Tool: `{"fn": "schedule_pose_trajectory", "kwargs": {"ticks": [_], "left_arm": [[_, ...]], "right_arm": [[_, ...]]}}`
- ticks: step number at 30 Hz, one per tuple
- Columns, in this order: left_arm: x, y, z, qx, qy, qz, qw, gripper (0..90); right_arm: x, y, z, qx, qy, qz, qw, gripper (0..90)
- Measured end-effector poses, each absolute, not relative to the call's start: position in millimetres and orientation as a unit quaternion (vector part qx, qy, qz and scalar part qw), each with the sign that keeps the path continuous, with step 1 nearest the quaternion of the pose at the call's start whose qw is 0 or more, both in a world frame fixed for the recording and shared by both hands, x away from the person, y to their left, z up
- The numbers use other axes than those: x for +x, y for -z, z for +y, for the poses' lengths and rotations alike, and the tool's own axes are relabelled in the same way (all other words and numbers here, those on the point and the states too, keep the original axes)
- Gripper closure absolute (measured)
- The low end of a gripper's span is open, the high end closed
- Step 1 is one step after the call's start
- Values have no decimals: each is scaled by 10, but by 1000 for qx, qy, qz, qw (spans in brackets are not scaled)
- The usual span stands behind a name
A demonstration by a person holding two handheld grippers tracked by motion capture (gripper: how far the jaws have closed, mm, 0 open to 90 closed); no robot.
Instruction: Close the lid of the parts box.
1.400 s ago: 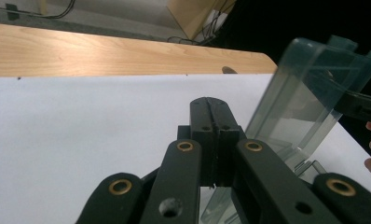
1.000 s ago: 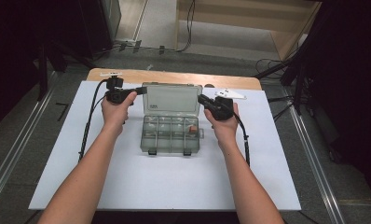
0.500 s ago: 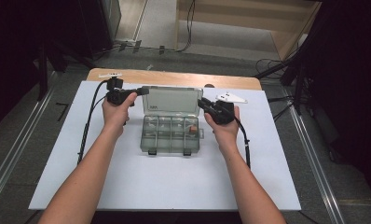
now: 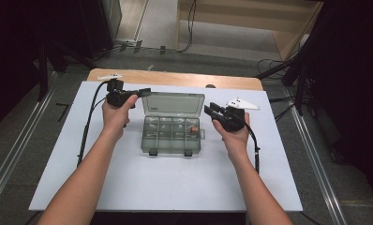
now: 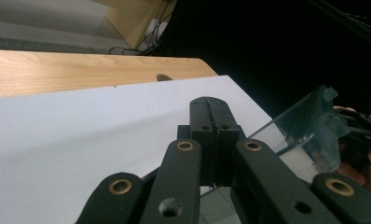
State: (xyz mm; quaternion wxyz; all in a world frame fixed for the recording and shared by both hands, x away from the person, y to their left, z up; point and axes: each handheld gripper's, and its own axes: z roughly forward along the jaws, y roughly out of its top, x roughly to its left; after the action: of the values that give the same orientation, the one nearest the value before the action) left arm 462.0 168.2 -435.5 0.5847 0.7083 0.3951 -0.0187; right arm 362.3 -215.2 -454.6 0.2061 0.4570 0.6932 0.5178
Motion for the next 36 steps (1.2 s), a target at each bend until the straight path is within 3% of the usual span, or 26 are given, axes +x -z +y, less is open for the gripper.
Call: {"fn": "schedule_pose_trajectory", "kwargs": {"ticks": [5,10,29,36], "left_arm": [[4541,4379,1678,711,15,389,586,900],[4441,4379,1673,715,5,384,584,900],[3936,4318,1671,730,-33,349,586,900],[3684,4478,1704,743,-49,347,570,900]], "right_arm": [[3639,4582,-2160,477,-502,692,203,801],[3663,4582,-2084,485,-504,686,201,856],[3471,4520,-2005,464,-522,686,205,875],[3282,4505,-1996,447,-524,693,214,875]]}}
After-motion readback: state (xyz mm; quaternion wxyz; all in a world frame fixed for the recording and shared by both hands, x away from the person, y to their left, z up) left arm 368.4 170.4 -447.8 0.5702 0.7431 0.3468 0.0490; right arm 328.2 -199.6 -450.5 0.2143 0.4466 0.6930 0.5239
